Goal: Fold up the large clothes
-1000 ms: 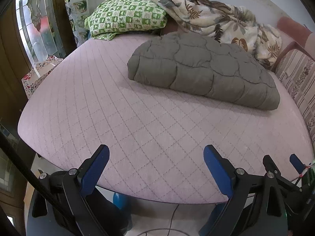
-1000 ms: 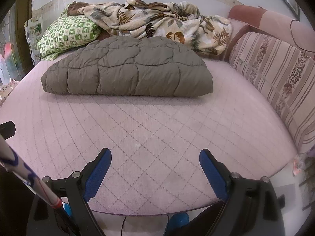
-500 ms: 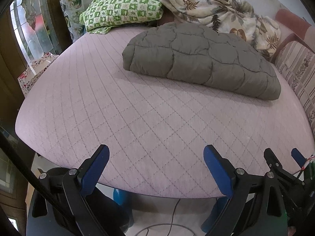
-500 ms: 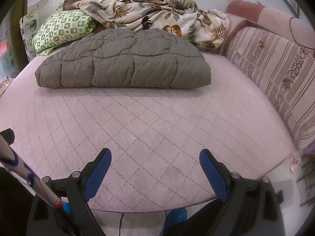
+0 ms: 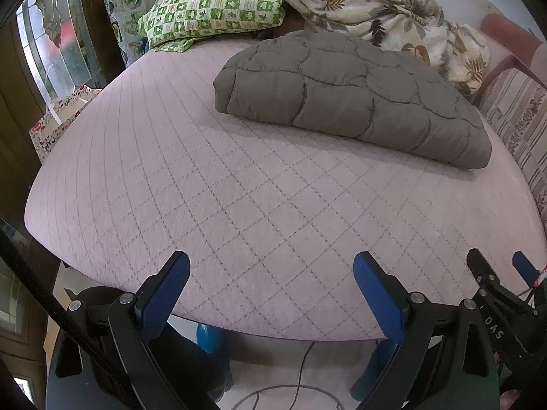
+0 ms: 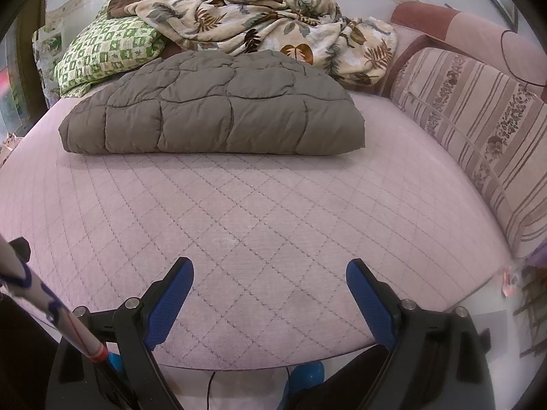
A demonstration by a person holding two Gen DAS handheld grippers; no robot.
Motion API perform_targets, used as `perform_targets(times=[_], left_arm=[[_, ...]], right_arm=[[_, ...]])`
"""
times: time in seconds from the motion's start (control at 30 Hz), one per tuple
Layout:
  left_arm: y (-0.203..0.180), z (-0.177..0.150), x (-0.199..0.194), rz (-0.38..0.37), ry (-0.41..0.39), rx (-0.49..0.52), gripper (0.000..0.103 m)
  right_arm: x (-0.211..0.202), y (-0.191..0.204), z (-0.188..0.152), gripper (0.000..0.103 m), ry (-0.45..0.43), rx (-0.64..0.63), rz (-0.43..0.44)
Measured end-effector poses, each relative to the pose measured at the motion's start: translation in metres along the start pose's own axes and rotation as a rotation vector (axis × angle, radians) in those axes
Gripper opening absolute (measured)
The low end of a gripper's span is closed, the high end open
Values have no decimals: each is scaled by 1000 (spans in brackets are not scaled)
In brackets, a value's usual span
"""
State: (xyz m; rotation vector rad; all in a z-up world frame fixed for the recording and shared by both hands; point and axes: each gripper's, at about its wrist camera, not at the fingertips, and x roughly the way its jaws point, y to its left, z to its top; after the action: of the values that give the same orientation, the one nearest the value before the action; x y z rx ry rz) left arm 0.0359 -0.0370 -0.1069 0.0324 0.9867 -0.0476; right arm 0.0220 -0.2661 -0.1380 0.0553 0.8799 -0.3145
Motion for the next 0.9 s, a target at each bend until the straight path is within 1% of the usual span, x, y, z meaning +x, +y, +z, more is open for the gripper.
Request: perform_targets(times=[0.27,0.47,0.73,0.9], left_arm=[[2,-2,7,6,23,-4,96],[5,-1,8,15,22,-12,96],[3,-1,10,27,23,-7,96],[-2,-2,10,33,22,4,96]], right_arm=[[-4,1,11,93,-23,1,-5],[-6,9,20,93,-42,-18,-1],[1,17,14,93,-15,-39,7],[5,13,12,93,0,-31,7]])
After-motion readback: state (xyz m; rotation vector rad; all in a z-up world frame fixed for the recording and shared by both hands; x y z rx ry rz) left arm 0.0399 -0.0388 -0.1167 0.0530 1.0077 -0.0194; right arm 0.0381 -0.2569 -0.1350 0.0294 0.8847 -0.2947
